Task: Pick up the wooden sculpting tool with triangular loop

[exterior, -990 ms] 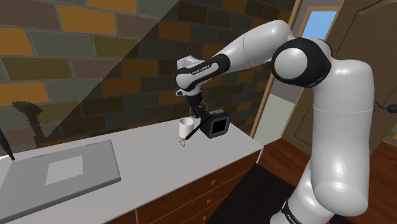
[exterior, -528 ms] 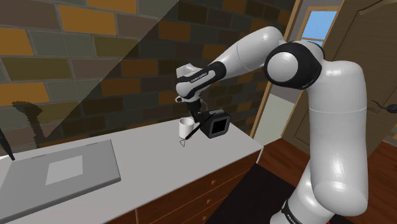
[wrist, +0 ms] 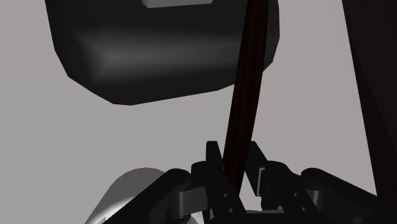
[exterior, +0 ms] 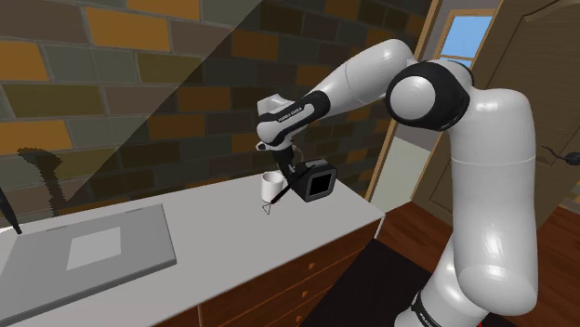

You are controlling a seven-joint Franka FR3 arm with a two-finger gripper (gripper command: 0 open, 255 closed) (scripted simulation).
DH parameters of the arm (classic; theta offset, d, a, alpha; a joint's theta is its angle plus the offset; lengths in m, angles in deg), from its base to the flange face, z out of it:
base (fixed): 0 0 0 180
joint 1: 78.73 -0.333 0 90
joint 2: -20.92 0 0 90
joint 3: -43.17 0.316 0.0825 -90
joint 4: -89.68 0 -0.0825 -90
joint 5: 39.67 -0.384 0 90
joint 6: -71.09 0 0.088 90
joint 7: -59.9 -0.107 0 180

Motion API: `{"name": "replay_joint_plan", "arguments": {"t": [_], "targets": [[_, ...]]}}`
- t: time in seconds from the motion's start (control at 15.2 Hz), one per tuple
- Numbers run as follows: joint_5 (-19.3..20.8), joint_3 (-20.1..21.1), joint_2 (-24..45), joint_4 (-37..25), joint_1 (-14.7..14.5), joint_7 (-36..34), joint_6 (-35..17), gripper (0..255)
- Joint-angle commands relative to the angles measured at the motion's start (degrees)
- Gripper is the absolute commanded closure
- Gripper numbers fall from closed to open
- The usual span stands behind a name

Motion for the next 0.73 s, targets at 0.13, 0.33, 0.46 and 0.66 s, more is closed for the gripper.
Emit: {"name": "replay_joint_plan", "arguments": {"t": [0.13, 0.33, 0.46, 0.66], "targets": [[-0.1, 0.1, 0.4, -0.4, 0.0, 0.0, 0.1, 255], [0.0, 0.0, -0.8, -1.1, -0.1, 0.2, 1.9, 255], [0.1, 0.0, -1.5, -1.6, -0.2, 0.4, 3.2, 255], [0.1, -0.1, -2.5, -2.6, -0.3, 0.7, 5.1, 255]]}}
